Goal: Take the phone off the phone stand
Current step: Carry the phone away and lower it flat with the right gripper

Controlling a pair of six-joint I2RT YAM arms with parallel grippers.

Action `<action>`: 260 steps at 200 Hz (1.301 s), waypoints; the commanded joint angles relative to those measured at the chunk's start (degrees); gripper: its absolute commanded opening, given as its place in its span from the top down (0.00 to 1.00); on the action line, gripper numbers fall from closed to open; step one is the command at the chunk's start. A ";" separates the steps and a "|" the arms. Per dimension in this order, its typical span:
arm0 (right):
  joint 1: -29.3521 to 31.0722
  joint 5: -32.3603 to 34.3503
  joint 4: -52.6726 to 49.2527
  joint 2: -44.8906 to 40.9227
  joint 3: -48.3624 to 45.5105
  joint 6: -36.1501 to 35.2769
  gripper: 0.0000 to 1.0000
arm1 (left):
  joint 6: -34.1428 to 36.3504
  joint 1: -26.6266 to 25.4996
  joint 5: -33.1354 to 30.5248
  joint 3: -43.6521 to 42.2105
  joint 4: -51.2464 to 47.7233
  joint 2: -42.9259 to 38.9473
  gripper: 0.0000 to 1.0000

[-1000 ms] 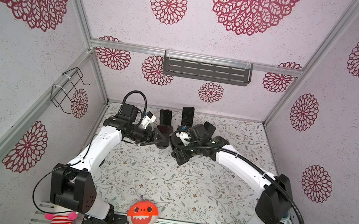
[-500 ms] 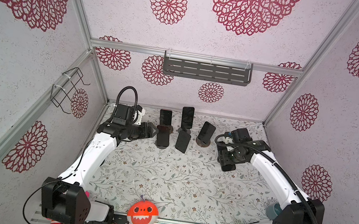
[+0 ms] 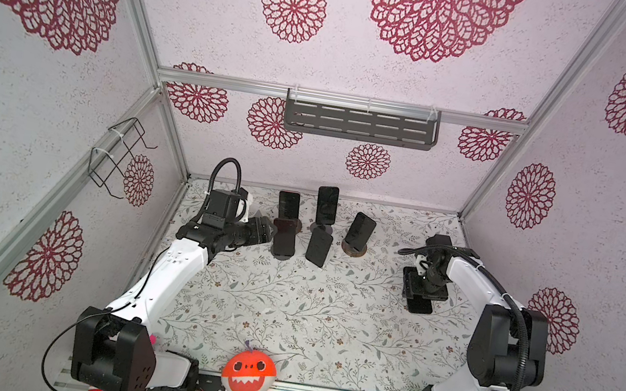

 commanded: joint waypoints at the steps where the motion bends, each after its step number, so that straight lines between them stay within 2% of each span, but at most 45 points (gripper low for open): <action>1: -0.46 -1.80 1.54 -0.53 -1.32 -0.58 1.00 | -1.02 -0.33 -0.52 0.08 2.99 0.00 0.22; 79: -0.79 -1.18 8.60 0.67 -9.22 -1.16 1.00 | 0.48 -0.33 0.06 2.25 2.88 2.62 0.21; 108: -0.99 -1.21 9.64 1.72 -9.32 -1.49 0.87 | -2.36 0.03 5.93 0.44 8.05 2.51 0.21; 126: -1.18 -1.47 10.37 2.77 -8.95 -1.81 0.79 | -3.33 0.08 6.33 0.52 9.21 2.83 0.21; 149: -1.25 -2.00 10.71 4.14 -8.20 -2.29 0.78 | -2.79 0.13 4.85 1.78 7.52 3.36 0.21; 154: -1.25 -1.96 10.65 4.49 -8.14 -2.63 0.74 | -2.59 0.11 4.92 2.05 7.08 3.39 0.21; 188: -1.58 -1.97 10.99 6.20 -8.00 -3.11 0.73 | -2.49 0.02 5.90 1.88 7.48 2.87 0.19; 199: -1.52 -2.59 11.06 6.43 -7.85 -3.12 0.62 | -3.18 -0.03 6.73 1.52 8.84 2.77 0.19; 244: -1.51 -3.00 10.40 6.98 -6.82 -3.03 0.48 | -2.07 -0.01 6.62 4.03 6.91 4.73 0.17; 260: -1.55 -2.73 9.80 6.77 -6.27 -3.17 0.38 | -1.37 0.02 6.55 5.10 6.26 5.40 0.15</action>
